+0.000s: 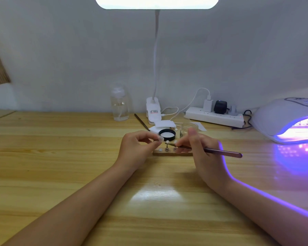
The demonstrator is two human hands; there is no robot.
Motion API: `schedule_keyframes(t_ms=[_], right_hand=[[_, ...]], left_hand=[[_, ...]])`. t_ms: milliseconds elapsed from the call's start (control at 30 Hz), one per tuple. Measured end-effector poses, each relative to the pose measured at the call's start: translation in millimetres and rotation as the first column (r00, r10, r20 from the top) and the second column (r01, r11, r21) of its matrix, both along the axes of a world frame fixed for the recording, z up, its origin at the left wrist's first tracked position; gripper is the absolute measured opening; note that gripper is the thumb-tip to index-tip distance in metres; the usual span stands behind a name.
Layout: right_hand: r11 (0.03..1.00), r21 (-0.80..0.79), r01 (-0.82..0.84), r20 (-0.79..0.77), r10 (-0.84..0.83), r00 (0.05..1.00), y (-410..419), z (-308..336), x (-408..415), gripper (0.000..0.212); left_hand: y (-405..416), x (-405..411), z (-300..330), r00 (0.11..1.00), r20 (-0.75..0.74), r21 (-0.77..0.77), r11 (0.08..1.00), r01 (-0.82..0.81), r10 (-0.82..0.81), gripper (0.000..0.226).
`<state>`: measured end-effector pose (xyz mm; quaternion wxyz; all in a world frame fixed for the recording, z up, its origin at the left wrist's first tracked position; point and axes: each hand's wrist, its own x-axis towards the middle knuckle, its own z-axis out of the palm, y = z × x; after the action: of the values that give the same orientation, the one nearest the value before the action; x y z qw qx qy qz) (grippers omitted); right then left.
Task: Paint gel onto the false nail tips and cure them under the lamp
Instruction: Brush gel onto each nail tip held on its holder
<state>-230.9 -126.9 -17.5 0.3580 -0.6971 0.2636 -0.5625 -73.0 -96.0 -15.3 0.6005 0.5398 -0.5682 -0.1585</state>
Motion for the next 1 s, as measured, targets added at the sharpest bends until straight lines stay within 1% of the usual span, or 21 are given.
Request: schedule_keyframes(t_ms=[100, 200, 300, 400, 533, 600, 667, 733, 800, 900, 967, 1000], right_hand=[[0.999, -0.03, 0.04, 0.037, -0.039, 0.999, -1.9, 1.5, -2.1, 0.038], [0.998, -0.043, 0.046, 0.036, -0.044, 0.998, -2.0, 1.3, -3.1, 0.041], [0.999, -0.016, 0.05, 0.012, -0.05, 0.999, -1.7, 2.1, -3.6, 0.039], [0.997, -0.049, 0.052, -0.062, -0.055, 0.997, -2.0, 4.0, -3.5, 0.038], [0.976, -0.216, 0.034, -0.236, -0.086, 0.968, -0.9, 2.7, -2.1, 0.036], [0.97, -0.242, 0.027, -0.268, -0.093, 0.959, 0.2, 3.2, -1.8, 0.039], [0.972, -0.234, 0.0, -0.246, -0.059, 0.968, 0.9, 2.4, -1.8, 0.045], [0.98, -0.196, -0.027, -0.187, -0.01, 0.982, 1.8, 1.6, -1.8, 0.051], [0.98, -0.2, -0.013, -0.158, -0.019, 0.987, 2.0, 0.9, -1.4, 0.051], [0.96, -0.28, 0.018, -0.217, -0.082, 0.973, -0.4, 1.3, -0.5, 0.043], [0.961, -0.276, 0.02, -0.257, -0.093, 0.962, -1.8, 0.7, 0.7, 0.043], [0.968, -0.249, 0.015, -0.251, -0.079, 0.965, -2.5, -0.7, 0.9, 0.045]], left_hand=[[-1.3, 1.9, -0.1, 1.0, -0.015, 0.019, 1.0, -0.009, 0.009, 0.018], [-2.3, 2.8, -1.2, 1.0, -0.022, 0.055, 0.998, -0.008, 0.009, 0.021], [-2.6, 2.3, -1.4, 1.0, -0.002, 0.082, 0.997, 0.004, -0.004, 0.023], [-2.4, 2.3, -1.1, 0.999, 0.034, 0.088, 0.996, 0.009, -0.012, 0.023], [-1.4, 1.5, -0.8, 0.998, 0.069, 0.077, 0.997, 0.01, -0.015, 0.027], [-1.5, 1.2, -0.6, 0.998, 0.068, 0.083, 0.997, 0.0, -0.006, 0.025], [-1.5, 1.0, 0.0, 0.998, 0.055, 0.098, 0.995, -0.011, 0.005, 0.025], [-0.9, 0.1, 0.5, 0.999, 0.032, 0.108, 0.994, -0.011, 0.008, 0.026], [0.2, -0.4, 0.9, 1.0, 0.022, 0.118, 0.993, -0.01, 0.007, 0.024], [0.1, -0.5, 1.2, 1.0, 0.031, 0.123, 0.992, -0.004, 0.0, 0.021], [-0.7, -0.3, 0.7, 1.0, 0.025, 0.129, 0.992, -0.013, 0.01, 0.022], [-1.0, -0.2, 0.4, 1.0, 0.021, 0.133, 0.991, -0.02, 0.017, 0.023]])
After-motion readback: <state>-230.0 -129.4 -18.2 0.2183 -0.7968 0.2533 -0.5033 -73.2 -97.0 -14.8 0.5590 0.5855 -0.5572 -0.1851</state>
